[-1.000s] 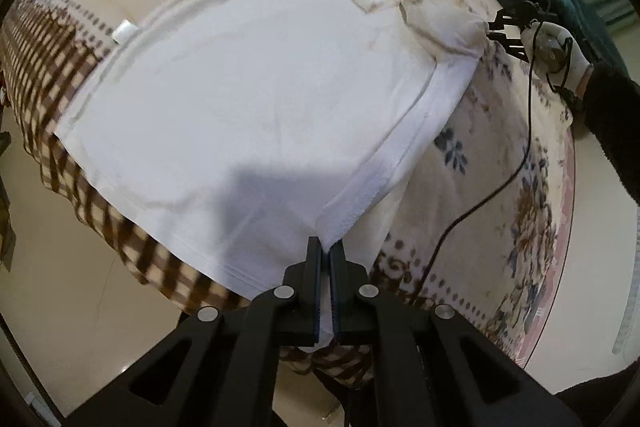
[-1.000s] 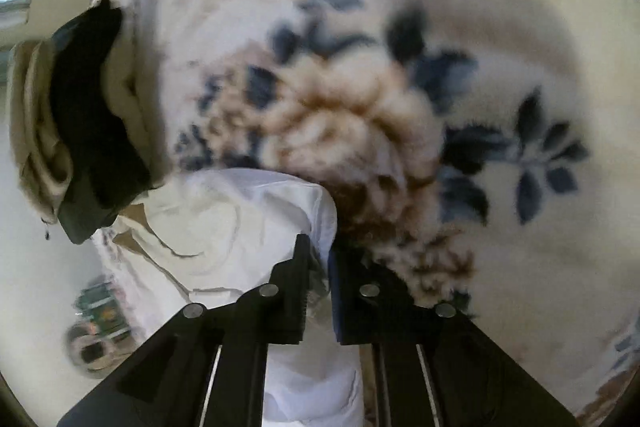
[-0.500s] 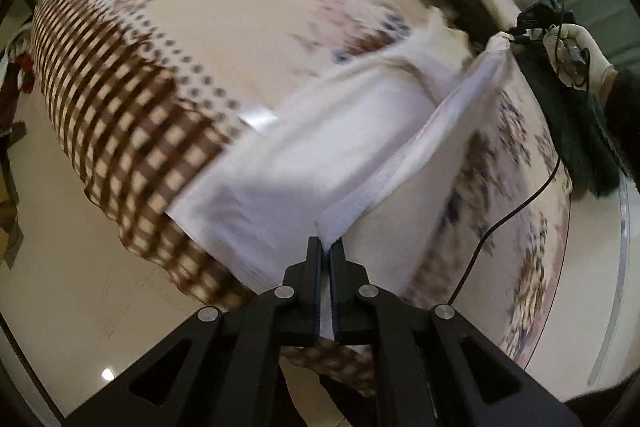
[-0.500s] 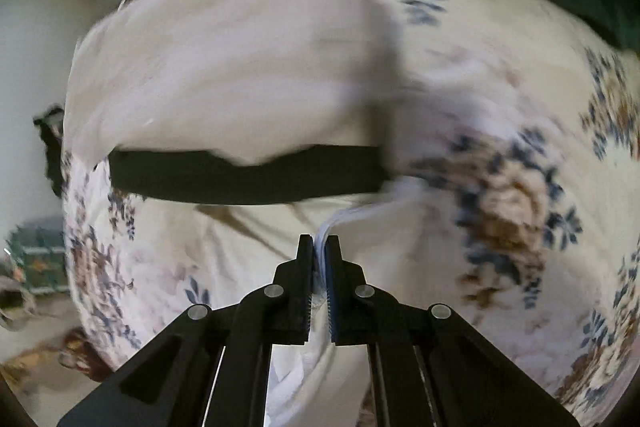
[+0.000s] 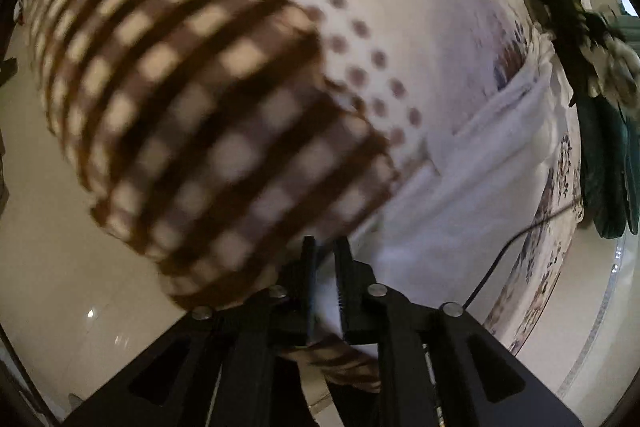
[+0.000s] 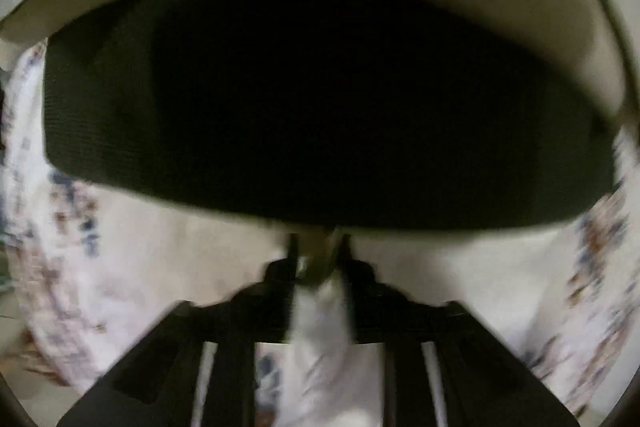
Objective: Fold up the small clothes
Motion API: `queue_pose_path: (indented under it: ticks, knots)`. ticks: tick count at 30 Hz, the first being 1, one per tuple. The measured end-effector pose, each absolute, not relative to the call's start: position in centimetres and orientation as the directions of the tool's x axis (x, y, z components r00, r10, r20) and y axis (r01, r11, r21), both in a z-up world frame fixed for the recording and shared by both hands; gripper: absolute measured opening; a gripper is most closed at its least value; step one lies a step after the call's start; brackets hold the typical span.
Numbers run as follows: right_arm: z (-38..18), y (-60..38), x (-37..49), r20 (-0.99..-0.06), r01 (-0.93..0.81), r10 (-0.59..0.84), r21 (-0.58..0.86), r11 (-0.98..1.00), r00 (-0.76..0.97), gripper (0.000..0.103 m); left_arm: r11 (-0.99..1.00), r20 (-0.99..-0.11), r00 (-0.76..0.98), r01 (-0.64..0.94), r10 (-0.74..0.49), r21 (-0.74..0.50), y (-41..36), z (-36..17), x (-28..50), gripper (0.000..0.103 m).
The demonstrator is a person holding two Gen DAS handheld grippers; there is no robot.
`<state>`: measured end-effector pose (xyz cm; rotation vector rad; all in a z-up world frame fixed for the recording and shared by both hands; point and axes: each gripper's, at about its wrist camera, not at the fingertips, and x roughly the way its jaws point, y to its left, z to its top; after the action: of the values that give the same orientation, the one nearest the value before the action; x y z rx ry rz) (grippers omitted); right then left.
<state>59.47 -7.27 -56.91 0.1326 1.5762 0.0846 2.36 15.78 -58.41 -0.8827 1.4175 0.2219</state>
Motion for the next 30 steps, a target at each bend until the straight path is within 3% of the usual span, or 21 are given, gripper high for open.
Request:
queue_pose_path:
  ticks: [1,2,3,4,8,12,16,23,30]
  knots:
    - [-56.2,-8.2,58.4,-0.985,0.057,0.171,0.17,0.984,-0.009,0.057,0.675,-0.911,0.198,-0.618,-0.362,-0.403,16.1,-58.1,2.1,0.023]
    - [-55.6,-9.1,57.2,-0.98,0.07,0.2,0.199,0.978,-0.014,0.057,0.672,-0.902,0.214,-0.607,-0.375,-0.423,16.6,-57.7,1.9,0.03]
    - [-54.8,-10.2,55.5,-0.973,0.077,0.232,0.229,0.97,-0.021,0.057,0.675,-0.898,0.221,-0.597,-0.381,-0.433,16.7,-57.4,1.8,0.048]
    - [-54.1,-11.4,53.5,-0.968,0.075,0.248,0.245,0.967,-0.03,0.057,0.679,-0.895,0.229,-0.587,-0.382,-0.44,16.9,-57.0,1.8,0.059]
    - [-53.1,-17.0,43.6,-0.967,0.089,0.24,0.233,0.968,-0.08,0.057,0.699,-0.873,0.23,-0.527,-0.429,-0.483,16.7,-56.4,3.7,0.061]
    - [-55.6,-22.3,33.9,-0.963,0.141,0.208,0.185,0.973,-0.171,0.057,0.742,-0.871,0.212,-0.457,-0.444,-0.49,14.2,-55.6,8.5,0.061]
    - [-58.4,-26.5,29.4,-0.933,0.263,0.306,0.252,0.931,-0.191,0.057,0.789,-0.863,0.205,-0.349,-0.462,-0.506,11.6,-54.7,14.9,0.061]
    - [-59.3,-30.2,36.2,-0.905,0.319,0.426,0.399,0.86,-0.014,0.057,0.868,-0.867,0.257,-0.151,-0.427,-0.473,6.1,-53.2,33.0,0.061]
    - [-58.8,-31.0,47.3,-0.844,0.271,0.51,0.536,0.799,0.165,0.057,0.883,-0.856,0.304,-0.087,-0.418,-0.462,2.6,-54.3,46.4,0.061]
